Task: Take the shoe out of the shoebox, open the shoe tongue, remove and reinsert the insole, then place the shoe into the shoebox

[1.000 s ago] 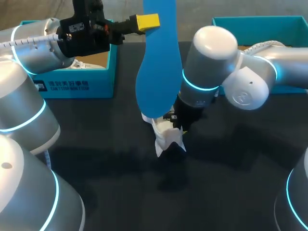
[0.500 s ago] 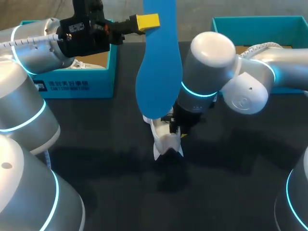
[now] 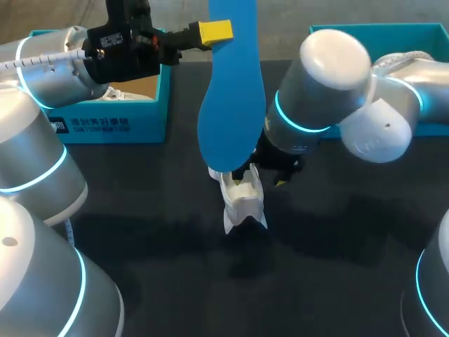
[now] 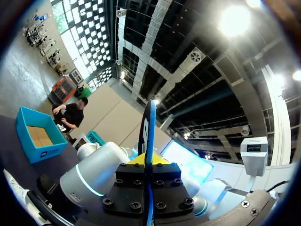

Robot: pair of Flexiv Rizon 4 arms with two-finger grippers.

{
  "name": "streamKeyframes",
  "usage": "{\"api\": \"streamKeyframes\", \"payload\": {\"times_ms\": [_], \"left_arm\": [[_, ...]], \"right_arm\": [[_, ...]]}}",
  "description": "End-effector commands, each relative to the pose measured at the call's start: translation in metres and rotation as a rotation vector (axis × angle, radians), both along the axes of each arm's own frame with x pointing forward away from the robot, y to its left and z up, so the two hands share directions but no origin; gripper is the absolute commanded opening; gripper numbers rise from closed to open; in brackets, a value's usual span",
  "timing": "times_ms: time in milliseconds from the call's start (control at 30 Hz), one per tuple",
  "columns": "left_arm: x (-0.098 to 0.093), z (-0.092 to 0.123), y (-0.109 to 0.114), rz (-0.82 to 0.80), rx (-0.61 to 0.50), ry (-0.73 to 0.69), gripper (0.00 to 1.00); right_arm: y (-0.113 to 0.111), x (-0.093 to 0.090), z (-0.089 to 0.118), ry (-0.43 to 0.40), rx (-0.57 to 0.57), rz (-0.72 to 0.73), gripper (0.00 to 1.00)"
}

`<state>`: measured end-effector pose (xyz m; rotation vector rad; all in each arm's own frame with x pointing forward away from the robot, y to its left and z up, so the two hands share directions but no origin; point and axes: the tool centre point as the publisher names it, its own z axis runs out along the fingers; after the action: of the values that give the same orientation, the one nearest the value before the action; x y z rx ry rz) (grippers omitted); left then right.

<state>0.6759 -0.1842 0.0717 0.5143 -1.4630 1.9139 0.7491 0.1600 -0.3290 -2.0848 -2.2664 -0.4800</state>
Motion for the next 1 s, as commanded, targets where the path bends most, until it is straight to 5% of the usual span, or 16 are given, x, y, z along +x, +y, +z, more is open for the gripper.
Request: {"api": "streamKeyframes", "payload": {"times_ms": [33,567,1000], "left_arm": [[0.001,0.0,-0.001,0.0,-0.003,-0.001,0.0],[0.001,0.0,-0.001,0.0,-0.003,-0.001,0.0],[0.001,0.0,-0.001,0.0,-0.003,-0.001,0.0]], "right_arm": [[-0.011,-0.005,0.005,-0.006,0.021,0.003,1.0],[-0.011,-0.005,0.005,-0.006,0.021,0.003,1.0],[-0.016,-0.01,0.07,0.015,0.338,0.029,1.0]]}}
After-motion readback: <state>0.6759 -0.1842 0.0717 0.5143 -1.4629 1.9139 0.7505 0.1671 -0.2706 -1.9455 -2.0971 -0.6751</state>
